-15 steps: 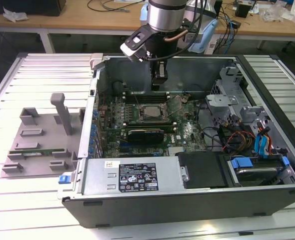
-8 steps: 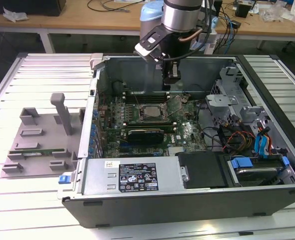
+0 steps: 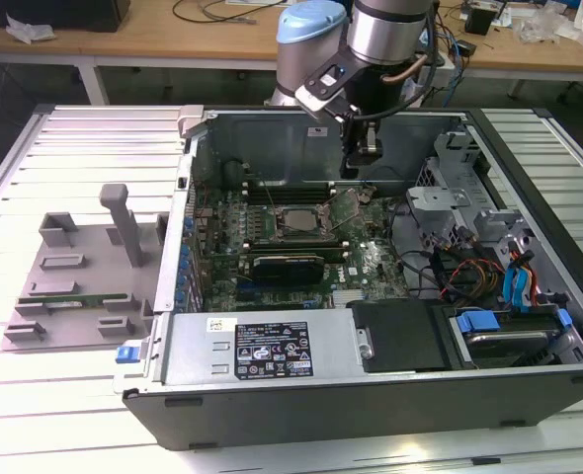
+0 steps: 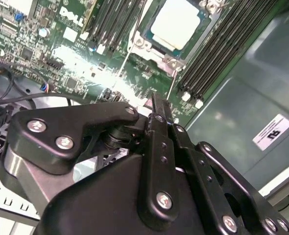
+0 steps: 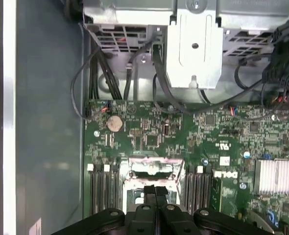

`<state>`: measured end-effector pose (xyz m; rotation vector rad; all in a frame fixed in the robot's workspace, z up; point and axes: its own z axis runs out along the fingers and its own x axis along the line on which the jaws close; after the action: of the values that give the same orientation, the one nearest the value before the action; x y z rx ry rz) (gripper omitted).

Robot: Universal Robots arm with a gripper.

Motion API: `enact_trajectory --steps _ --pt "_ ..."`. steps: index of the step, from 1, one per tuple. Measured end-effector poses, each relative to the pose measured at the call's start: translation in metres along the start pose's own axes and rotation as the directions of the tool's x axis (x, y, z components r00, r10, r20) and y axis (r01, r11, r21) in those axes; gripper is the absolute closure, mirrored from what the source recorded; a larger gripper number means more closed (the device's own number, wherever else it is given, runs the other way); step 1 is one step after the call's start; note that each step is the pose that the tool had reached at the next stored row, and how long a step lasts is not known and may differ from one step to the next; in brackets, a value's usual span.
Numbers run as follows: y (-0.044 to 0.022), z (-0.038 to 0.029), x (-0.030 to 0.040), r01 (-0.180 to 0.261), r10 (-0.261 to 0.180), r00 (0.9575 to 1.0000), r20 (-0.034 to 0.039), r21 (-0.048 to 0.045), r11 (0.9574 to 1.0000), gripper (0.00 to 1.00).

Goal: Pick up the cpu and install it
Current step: 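Close the cpu cover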

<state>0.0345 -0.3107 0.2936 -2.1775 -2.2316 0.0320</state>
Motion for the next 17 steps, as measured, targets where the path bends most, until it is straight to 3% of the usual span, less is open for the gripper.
enact_trajectory --steps 2,17 --pt "0.0024 -0.0001 -0.0001 0.0 0.0 1.0 -0.0001 0.0 1.0 0.89" --pt "0.0374 -0.0011 -0.0009 0.0 0.0 1.0 -0.0001 0.0025 1.0 0.89"
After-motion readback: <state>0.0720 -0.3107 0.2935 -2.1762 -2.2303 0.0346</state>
